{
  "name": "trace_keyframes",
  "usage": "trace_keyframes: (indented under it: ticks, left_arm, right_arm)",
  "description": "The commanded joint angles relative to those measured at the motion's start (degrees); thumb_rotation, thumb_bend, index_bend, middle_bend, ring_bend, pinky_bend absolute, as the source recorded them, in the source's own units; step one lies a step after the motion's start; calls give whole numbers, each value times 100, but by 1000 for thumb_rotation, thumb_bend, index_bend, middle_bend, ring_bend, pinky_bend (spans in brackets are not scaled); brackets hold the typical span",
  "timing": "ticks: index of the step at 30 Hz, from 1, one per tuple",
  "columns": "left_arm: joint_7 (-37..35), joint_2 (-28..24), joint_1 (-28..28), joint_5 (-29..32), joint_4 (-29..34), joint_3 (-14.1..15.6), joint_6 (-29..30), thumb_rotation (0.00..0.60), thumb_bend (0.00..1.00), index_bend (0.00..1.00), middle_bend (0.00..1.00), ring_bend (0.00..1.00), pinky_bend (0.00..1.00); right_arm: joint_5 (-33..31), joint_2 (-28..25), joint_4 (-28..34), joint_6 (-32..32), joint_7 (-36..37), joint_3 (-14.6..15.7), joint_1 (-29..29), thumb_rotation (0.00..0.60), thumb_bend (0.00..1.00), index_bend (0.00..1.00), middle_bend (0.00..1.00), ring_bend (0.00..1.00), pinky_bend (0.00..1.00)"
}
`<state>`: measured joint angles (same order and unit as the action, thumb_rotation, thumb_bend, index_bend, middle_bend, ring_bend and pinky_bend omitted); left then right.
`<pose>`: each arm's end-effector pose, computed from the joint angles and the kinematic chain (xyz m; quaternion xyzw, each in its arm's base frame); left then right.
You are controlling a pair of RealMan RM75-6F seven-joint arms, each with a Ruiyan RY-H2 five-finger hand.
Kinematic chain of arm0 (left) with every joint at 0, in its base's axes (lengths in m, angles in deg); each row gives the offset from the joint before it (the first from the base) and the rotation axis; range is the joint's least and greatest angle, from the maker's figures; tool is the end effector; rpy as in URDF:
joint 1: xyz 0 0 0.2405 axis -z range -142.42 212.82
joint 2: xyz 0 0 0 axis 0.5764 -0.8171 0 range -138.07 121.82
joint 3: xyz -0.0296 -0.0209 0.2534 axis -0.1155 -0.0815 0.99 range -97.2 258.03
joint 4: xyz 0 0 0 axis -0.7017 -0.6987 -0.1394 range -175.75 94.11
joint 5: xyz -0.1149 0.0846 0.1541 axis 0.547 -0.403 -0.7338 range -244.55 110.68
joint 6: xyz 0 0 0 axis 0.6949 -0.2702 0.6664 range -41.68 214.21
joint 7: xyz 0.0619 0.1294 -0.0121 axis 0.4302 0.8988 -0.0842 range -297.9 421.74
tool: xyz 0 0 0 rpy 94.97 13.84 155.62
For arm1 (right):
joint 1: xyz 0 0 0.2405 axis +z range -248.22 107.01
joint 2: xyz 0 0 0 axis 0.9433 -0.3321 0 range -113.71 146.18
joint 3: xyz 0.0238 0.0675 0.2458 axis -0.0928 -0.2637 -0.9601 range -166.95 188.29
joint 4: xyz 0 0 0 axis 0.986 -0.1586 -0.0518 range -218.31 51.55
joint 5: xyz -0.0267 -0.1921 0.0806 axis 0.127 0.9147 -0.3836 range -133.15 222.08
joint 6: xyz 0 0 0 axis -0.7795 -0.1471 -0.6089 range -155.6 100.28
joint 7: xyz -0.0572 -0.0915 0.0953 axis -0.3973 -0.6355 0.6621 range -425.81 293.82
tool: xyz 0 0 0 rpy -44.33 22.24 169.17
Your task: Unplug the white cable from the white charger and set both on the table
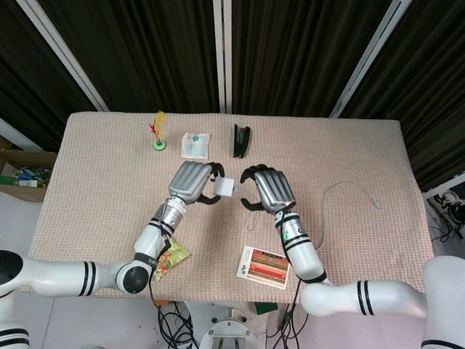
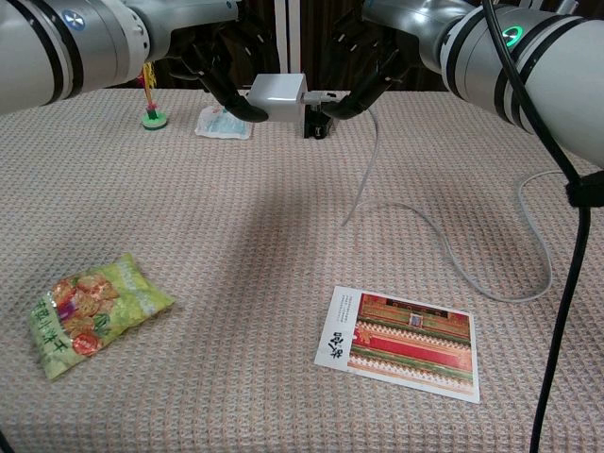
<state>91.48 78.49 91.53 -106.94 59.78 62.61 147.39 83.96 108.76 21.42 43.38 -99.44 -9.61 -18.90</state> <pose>-0.0354 0.3536 0.0049 -0.7039 -0.4313 -0.4215 0.3754 -0.0360 -0.3305 -0.0002 0.6482 -0.4732 0.4449 0.3974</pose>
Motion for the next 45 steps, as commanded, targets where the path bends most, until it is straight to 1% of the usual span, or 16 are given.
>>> trace_keyframes:
  ticks: [1,4,10,24,27,32,40,45]
  left_arm:
    - [-11,13,15,3,-15,7,7,600,280,565,550,733,913]
    - [-15,32,31,7,-31,18,19,600,280,565,550,733,914]
    - [12,81,69,-22,-40,32,89,600,280,564,550,733,913]
    - [63,84,154,16,-17,33,107,600,281,564,550,733,913]
    - [104,65,164,11,-15,58,121,600,281,565,550,733,913]
    - [152,80,177,55,-49,126,97,600,282,565,550,732,913]
    - [99,106,173,65,-148,144,76,600,282,564,548,733,913]
    - [35,61,132,77,-209,157,58,600,282,564,548,733,913]
  right_arm:
    - [-39,64,-57,0,23,-9,16,600,280,499,393,247,375]
    - [-76,120,-116,-13,74,-48,32,600,326,510,397,246,375]
    - [-68,233,-227,52,101,-111,70,600,327,540,409,251,375]
    - [-123,255,-272,-14,82,-87,80,600,330,548,413,252,375]
    - [-121,282,-298,-44,115,-102,94,600,356,568,418,253,375]
    - [-79,325,-360,-67,165,-106,104,600,434,612,430,258,375]
    - [-105,342,-391,-75,53,-69,142,600,473,652,431,259,375]
    - [67,286,-308,-14,98,-3,76,600,477,661,431,259,375]
